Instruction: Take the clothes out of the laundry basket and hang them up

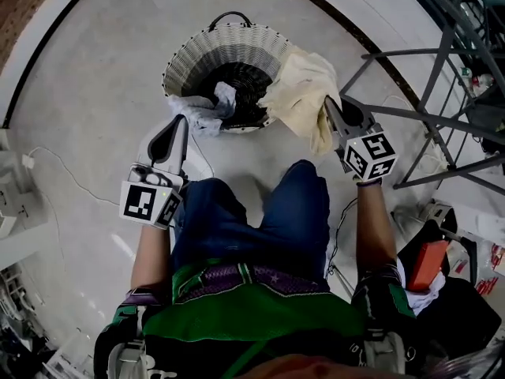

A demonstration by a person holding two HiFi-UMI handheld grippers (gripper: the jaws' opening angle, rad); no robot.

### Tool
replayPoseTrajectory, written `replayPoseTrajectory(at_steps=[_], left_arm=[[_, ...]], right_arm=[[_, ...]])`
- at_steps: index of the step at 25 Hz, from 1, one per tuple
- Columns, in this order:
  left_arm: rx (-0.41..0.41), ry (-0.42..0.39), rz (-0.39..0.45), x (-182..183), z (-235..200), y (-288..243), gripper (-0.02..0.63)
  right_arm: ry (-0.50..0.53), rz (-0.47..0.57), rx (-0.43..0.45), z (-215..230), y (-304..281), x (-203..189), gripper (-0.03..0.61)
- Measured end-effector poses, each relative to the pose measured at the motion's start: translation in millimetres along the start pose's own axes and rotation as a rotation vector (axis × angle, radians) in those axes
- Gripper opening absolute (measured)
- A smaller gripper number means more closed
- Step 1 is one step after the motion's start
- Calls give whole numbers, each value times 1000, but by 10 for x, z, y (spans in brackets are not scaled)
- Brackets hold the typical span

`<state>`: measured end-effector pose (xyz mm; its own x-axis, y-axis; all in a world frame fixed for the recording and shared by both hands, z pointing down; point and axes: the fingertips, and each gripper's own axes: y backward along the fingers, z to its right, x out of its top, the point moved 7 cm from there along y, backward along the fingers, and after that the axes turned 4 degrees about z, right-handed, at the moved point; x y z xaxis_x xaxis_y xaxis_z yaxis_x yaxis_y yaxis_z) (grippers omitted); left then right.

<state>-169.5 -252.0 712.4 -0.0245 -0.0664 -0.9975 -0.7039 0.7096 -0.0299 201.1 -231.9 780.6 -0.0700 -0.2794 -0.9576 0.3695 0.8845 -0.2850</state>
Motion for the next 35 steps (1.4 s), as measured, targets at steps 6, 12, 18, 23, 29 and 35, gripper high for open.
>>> replayPoseTrajectory(at_steps=[6, 12, 18, 23, 29, 35], left_arm=[[3, 3, -19, 1050, 59, 132, 17], [-16, -22, 8, 2265, 149, 310, 17], [-33, -10, 76, 3442, 275, 583, 17], [-90, -19, 143, 4112, 438, 846, 17], [-171, -16, 195, 4531, 513, 1342, 17], [-285, -17, 174, 4610, 695, 1735, 18]], right_arm=[[-17, 1, -10, -132, 350, 1078, 38], [-24, 34, -30, -339, 847, 2320, 38], [4, 80, -48, -654, 1424, 3589, 38], [22, 148, -88, -982, 1870, 4343, 38], [8, 218, -146, -1528, 2351, 4846, 38], [7, 283, -191, -2127, 2805, 5132, 38]])
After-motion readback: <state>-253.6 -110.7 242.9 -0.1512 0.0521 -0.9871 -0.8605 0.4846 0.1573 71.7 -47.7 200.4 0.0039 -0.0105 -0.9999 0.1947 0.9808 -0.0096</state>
